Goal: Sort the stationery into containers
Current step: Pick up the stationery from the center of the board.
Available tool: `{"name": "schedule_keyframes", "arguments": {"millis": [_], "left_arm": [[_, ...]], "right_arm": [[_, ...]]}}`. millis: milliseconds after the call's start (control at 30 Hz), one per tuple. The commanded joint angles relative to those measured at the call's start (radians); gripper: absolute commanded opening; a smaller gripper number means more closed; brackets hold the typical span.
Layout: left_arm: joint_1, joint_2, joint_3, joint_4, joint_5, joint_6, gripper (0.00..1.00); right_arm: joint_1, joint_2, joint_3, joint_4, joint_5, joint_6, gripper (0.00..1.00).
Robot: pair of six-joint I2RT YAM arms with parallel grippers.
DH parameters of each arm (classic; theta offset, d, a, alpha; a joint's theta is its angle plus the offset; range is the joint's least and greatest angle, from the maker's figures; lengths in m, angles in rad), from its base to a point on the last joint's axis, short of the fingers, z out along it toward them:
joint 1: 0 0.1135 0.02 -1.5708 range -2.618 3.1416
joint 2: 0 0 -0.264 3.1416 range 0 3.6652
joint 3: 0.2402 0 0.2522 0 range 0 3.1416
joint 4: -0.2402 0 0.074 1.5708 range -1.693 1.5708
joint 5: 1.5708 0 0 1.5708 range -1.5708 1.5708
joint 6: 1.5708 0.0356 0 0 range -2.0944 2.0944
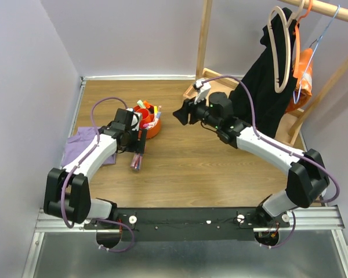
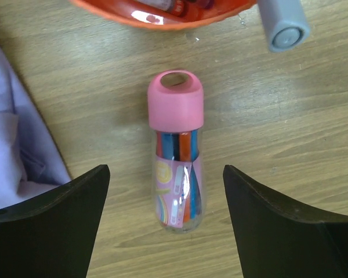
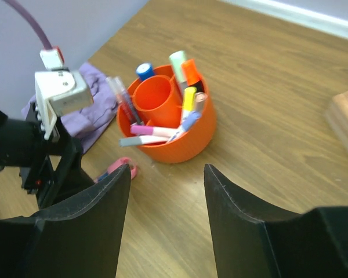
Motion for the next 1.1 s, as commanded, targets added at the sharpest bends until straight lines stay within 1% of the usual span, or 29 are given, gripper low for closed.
{"name": "schedule_keyframes", "arguments": {"millis": [0,100,167,400,467,533,633,667,733,933,1000,1067], "left_arm": [[-0.051,0.062,0.041,0.025,-0.036,0.036,0.85],[-0.088,0.105,0.044,0.047,-0.043,0.051,0.82],[-0.108,0.134,0.047,0.062,-0.077,0.057,0.79],[-0.126,0.191,0.045,0.065,-0.126,0.073,0.71],[-0.129,0.196,0.044,0.061,-0.125,0.074,0.66],[-0.134,0.204,0.045,0.059,-0.123,0.071,0.64],[-0.135,0.223,0.051,0.058,-0.115,0.065,0.58],[-0.135,0.231,0.054,0.054,-0.112,0.062,0.54],[-0.137,0.24,0.061,0.047,-0.102,0.062,0.51],[-0.145,0.289,0.07,0.059,-0.105,0.054,0.51],[-0.158,0.299,0.07,0.061,-0.091,0.056,0.54],[-0.171,0.302,0.07,0.062,-0.076,0.054,0.59]], "right_arm": [[-0.07,-0.072,-0.056,0.021,0.052,0.002,0.62],[-0.114,-0.096,-0.079,0.021,0.045,0.013,0.62],[-0.14,-0.109,-0.098,0.023,0.042,0.014,0.61],[-0.185,-0.138,-0.124,0.028,0.039,0.025,0.62],[-0.191,-0.138,-0.127,0.028,0.036,0.025,0.62],[-0.196,-0.136,-0.125,0.026,0.035,0.027,0.61],[-0.199,-0.127,-0.118,0.028,0.032,0.028,0.62],[-0.202,-0.122,-0.116,0.028,0.029,0.03,0.61],[-0.203,-0.118,-0.108,0.025,0.027,0.027,0.61],[-0.206,-0.095,-0.087,0.028,0.025,0.024,0.61],[-0.208,-0.095,-0.087,0.026,0.022,0.024,0.61],[-0.212,-0.095,-0.09,0.025,0.022,0.019,0.62]]}}
